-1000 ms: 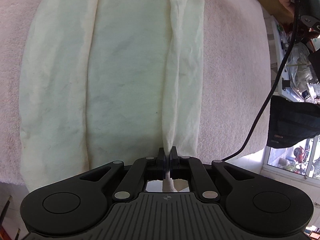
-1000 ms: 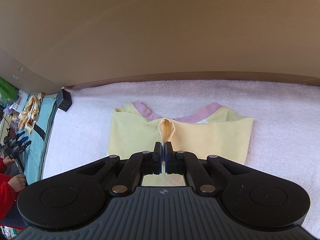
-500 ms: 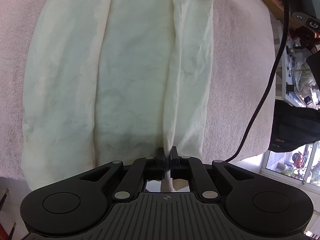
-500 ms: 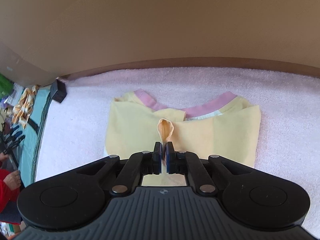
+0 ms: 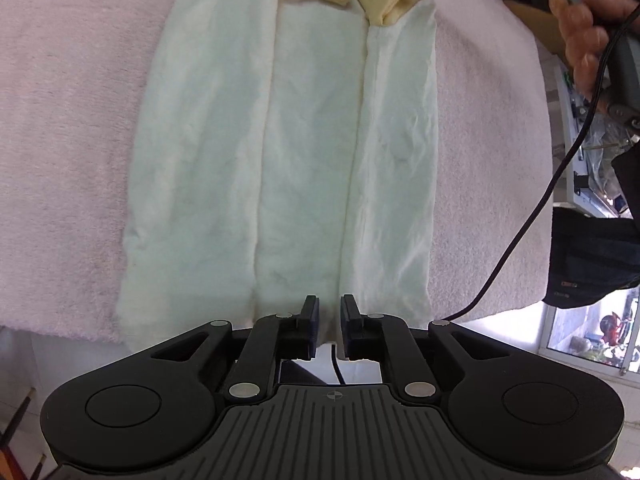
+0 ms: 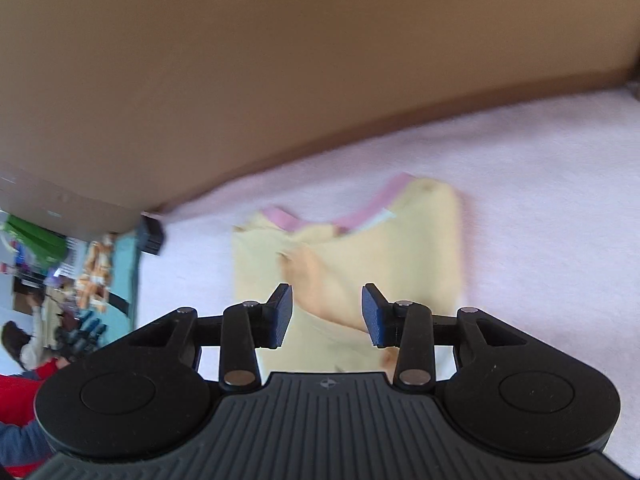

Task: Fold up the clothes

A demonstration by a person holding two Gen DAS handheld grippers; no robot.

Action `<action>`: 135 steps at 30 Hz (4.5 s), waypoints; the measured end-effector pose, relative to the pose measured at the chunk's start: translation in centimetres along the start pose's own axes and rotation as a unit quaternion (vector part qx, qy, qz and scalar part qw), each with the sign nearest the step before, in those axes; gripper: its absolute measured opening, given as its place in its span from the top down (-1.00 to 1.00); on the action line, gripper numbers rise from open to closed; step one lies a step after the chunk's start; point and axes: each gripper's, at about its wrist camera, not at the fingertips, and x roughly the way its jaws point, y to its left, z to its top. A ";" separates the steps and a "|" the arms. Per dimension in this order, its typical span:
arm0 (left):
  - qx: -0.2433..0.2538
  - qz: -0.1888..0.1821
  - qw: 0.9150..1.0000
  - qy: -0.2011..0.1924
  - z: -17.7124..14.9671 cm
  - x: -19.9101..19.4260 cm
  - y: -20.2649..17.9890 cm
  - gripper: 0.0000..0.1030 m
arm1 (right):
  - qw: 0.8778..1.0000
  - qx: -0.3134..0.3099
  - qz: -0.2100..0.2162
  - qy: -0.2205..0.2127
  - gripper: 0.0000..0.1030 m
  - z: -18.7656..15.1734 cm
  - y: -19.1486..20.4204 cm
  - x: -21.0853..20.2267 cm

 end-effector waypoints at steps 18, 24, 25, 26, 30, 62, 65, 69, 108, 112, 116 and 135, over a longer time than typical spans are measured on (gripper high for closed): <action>0.085 0.003 0.996 0.037 -0.3 2.4 -3.4 0.46 | 0.999 0.005 0.036 0.041 0.47 -4.2 -0.2 2.4; 0.075 -0.002 0.996 0.042 -0.4 2.5 -2.7 0.41 | 0.995 -0.018 0.055 0.082 0.43 -5.1 1.3 3.8; 0.073 -0.004 0.997 0.041 -0.4 2.3 -2.5 0.41 | 0.995 -0.020 0.059 0.078 0.43 -5.1 1.3 3.4; 0.070 -0.006 0.997 0.039 -0.4 2.2 -2.3 0.41 | 0.996 -0.017 0.065 0.059 0.43 -4.8 1.1 2.5; 0.065 -0.007 0.997 0.038 0.0 2.3 -2.4 0.40 | 0.999 0.002 0.050 0.002 0.43 -3.3 -0.3 -0.1; -0.003 0.038 0.993 -0.113 15.5 -9.9 3.0 0.22 | 0.967 -0.240 -0.059 -0.057 0.75 -8.3 4.0 0.7; 0.011 0.044 0.992 -0.118 18.7 -9.7 1.4 0.22 | 0.951 -0.296 -0.057 -0.063 0.75 -9.6 5.3 1.3; 0.042 0.046 0.992 -0.106 21.6 -8.4 -0.5 0.18 | 0.928 -0.364 -0.069 -0.039 0.68 -10.9 6.4 2.8; 0.082 -0.018 0.995 -0.048 27.2 0.8 -0.6 0.18 | 0.951 -0.308 -0.015 0.027 0.00 -9.4 7.3 5.4; 0.085 -0.023 0.995 -0.046 27.2 0.8 -0.3 0.18 | 0.945 -0.324 0.008 0.051 -0.10 -11.1 8.1 4.3; 0.073 -0.030 0.996 -0.046 27.2 0.6 0.0 0.17 | 0.959 -0.284 -0.011 0.003 -0.06 -8.4 6.7 0.8; 0.150 0.005 0.984 -0.101 24.9 1.1 -1.7 -0.05 | 0.951 -0.211 -0.206 -0.091 0.58 2.2 0.7 4.7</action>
